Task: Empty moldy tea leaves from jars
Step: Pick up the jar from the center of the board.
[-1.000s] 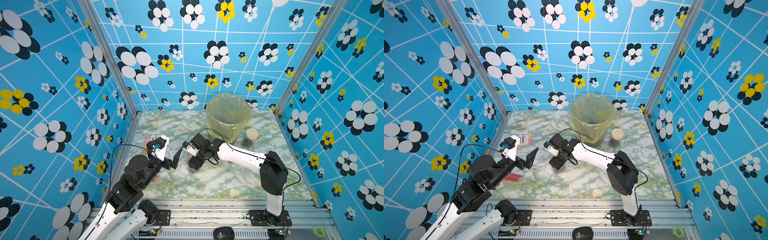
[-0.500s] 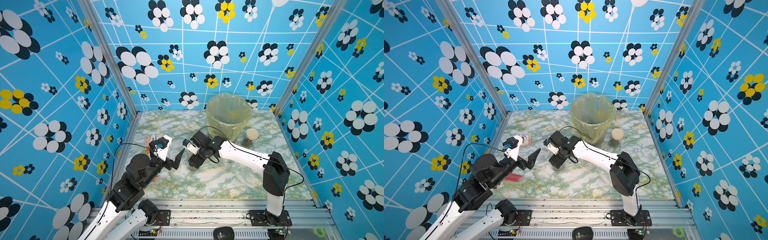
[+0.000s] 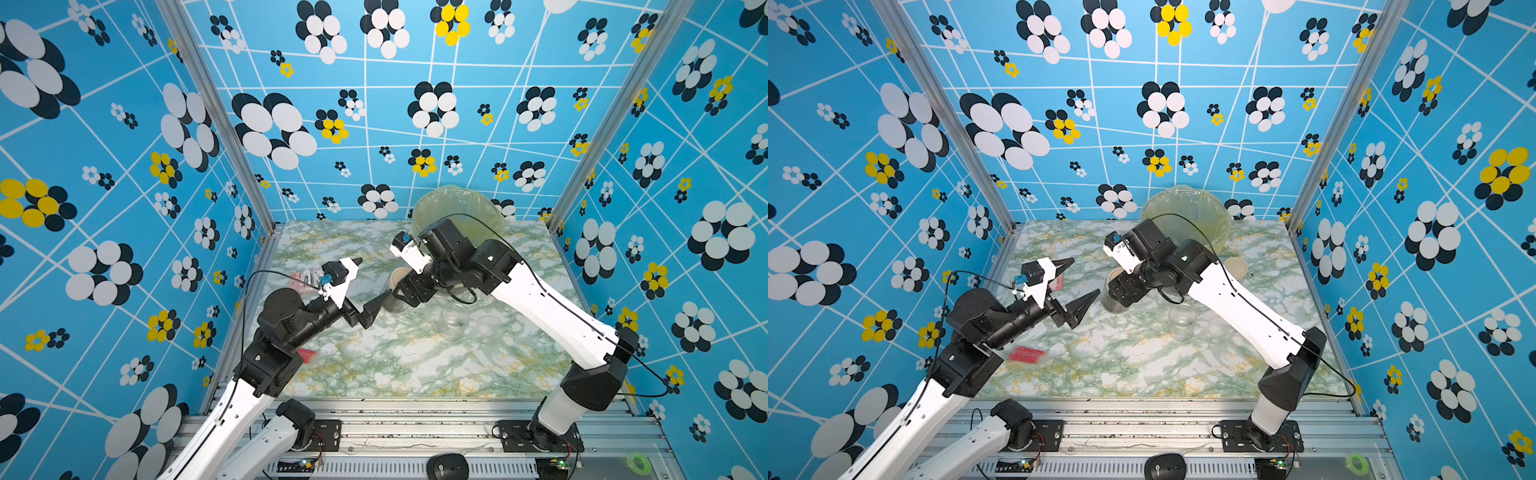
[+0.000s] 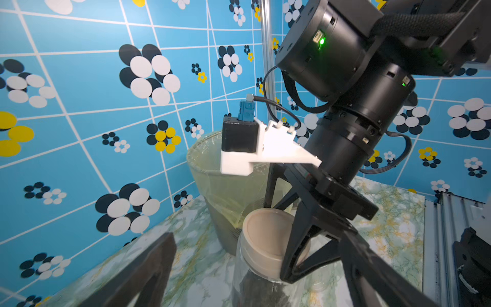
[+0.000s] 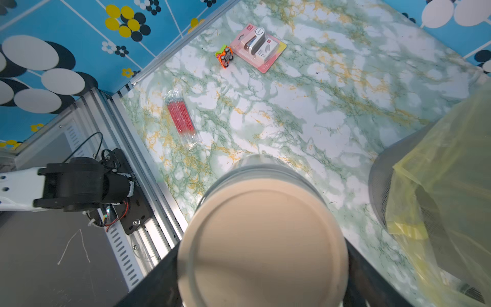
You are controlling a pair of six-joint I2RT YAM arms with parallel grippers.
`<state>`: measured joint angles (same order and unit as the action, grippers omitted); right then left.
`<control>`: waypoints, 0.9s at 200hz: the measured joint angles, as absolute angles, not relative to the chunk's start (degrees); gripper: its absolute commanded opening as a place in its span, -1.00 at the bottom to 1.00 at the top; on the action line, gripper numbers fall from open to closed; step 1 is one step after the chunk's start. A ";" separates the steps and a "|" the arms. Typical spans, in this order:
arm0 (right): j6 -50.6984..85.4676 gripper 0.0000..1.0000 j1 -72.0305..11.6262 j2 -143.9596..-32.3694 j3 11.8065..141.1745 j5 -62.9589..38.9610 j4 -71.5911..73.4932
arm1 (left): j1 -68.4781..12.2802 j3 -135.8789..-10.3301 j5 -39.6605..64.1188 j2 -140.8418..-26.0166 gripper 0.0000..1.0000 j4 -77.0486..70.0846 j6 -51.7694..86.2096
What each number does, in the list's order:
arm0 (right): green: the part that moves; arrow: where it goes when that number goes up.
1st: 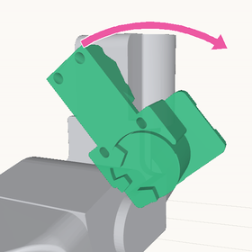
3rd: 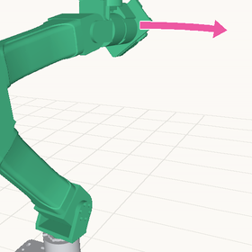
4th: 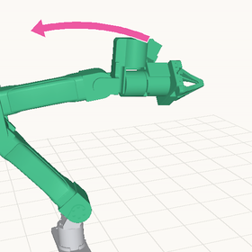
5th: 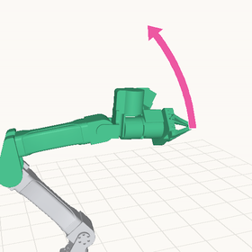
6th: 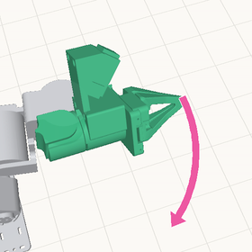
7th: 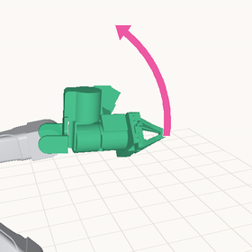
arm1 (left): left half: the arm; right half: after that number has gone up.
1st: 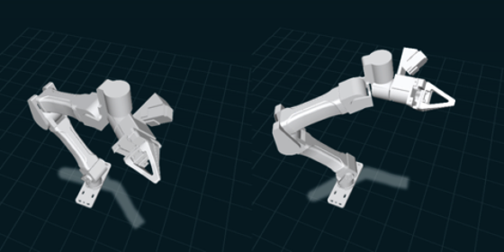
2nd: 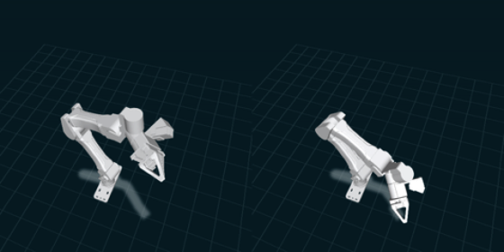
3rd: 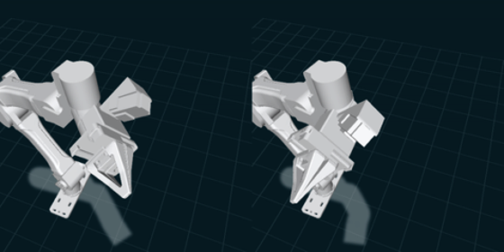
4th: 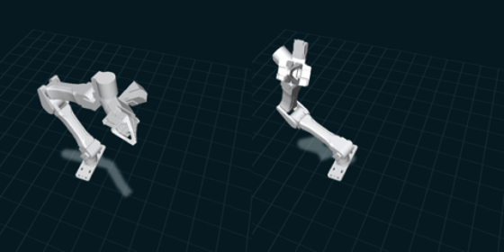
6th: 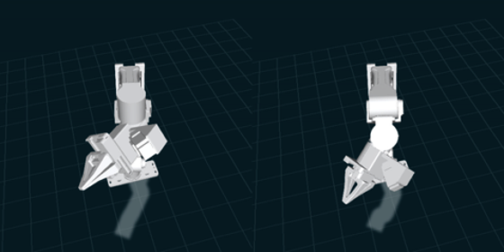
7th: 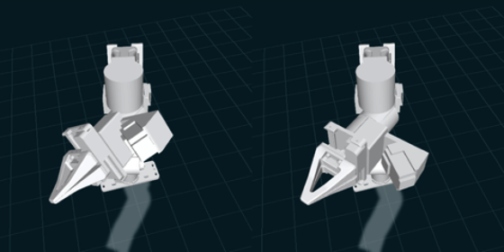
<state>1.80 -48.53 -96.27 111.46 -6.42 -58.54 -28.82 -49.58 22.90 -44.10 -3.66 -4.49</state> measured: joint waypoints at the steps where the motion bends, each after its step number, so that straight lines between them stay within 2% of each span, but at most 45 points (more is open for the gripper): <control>1: 1.87 0.07 -48.47 -96.23 111.61 -6.44 -58.70 | -28.82 -49.58 23.07 -44.29 0.98 -3.92 -4.49; 72: 5.87 -0.02 -42.06 -95.09 126.52 -6.55 -73.93 | -28.71 -54.26 38.06 -63.02 0.98 -29.54 -0.05; 112: 7.68 -0.09 -38.20 -94.96 136.40 -7.90 -79.48 | -28.71 -54.72 40.88 -69.65 0.98 -40.88 0.91; 180: 11.42 -0.11 -30.06 -97.36 142.28 -14.70 -81.82 | -29.58 -53.95 43.51 -78.54 0.98 -57.52 2.59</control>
<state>11.42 -30.06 -97.36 142.28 -14.70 -81.82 -29.58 -53.95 43.51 -78.54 -57.52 2.59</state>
